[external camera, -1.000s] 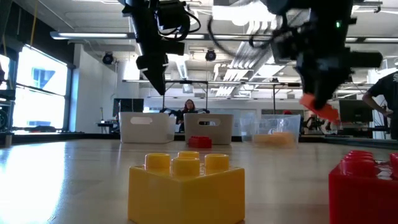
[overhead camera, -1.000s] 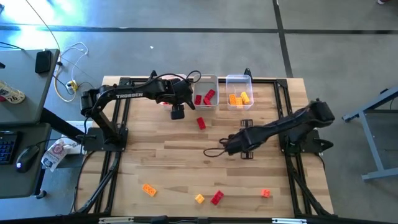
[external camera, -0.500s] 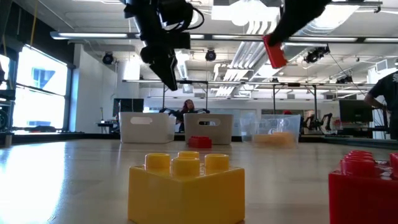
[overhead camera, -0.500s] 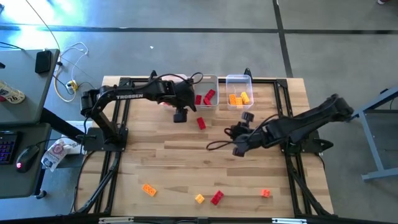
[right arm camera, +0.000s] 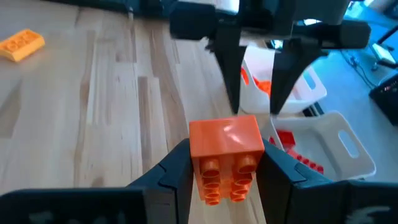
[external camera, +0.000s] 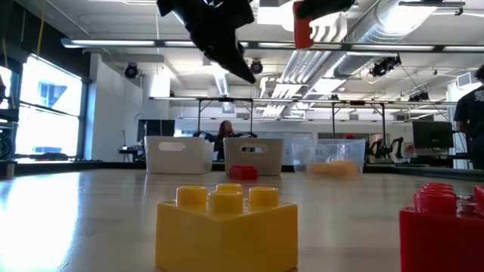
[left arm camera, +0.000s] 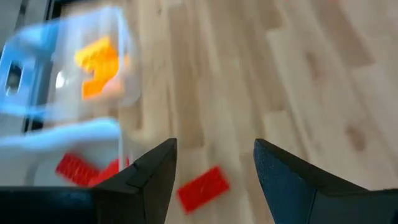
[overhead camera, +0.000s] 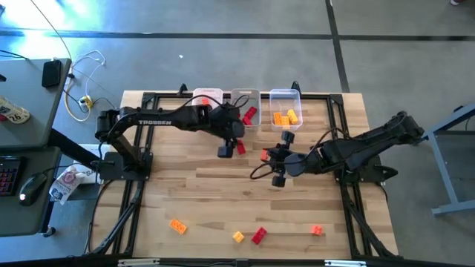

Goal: Sort & place blocks by color
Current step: Put the orange game piece into the white bin

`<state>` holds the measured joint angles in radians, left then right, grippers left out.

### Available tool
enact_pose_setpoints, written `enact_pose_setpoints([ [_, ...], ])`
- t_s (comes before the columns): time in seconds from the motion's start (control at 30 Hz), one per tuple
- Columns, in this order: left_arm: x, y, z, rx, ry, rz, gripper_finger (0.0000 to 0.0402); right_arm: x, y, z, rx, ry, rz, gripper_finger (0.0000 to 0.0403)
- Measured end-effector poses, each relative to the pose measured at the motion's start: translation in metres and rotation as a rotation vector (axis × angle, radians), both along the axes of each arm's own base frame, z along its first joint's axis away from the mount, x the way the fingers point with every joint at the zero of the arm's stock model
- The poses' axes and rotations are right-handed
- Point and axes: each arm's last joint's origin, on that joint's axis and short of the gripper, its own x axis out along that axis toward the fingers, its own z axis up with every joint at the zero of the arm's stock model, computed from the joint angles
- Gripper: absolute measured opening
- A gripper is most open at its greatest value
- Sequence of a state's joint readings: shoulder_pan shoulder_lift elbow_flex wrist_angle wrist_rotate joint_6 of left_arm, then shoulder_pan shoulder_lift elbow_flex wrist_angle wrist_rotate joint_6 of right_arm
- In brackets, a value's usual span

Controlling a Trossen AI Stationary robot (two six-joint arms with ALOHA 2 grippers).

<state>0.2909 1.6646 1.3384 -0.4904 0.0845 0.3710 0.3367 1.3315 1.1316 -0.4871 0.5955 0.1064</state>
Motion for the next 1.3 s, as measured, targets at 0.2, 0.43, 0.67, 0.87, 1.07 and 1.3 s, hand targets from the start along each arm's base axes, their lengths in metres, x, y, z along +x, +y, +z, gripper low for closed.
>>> enact_pose_setpoints([
  [0.2, 0.010, -0.017, 0.005, 0.024, -0.073, -0.071, 0.0200, 0.004, 0.000, 0.005, -0.031, -0.052, 0.024, 0.0113],
  [0.43, 0.019, -0.034, 0.013, 0.028, -0.173, -0.100, 0.0200, 0.005, 0.000, 0.008, -0.076, -0.068, 0.022, 0.0113],
  [0.67, 0.025, -0.043, 0.018, 0.024, -0.243, -0.113, 0.0200, 0.006, 0.000, 0.009, -0.085, -0.079, 0.010, 0.0113],
  [0.87, 0.028, -0.049, 0.022, 0.016, -0.293, -0.118, 0.0200, 0.008, 0.001, 0.013, -0.090, -0.121, 0.020, 0.0113],
  [1.07, 0.030, -0.051, 0.026, 0.012, -0.333, -0.114, 0.0200, 0.010, 0.001, 0.016, -0.092, -0.152, 0.025, 0.0113],
  [1.3, 0.031, -0.050, 0.026, 0.021, -0.334, -0.115, 0.0157, 0.010, 0.001, 0.016, -0.089, -0.152, 0.024, 0.0113],
])
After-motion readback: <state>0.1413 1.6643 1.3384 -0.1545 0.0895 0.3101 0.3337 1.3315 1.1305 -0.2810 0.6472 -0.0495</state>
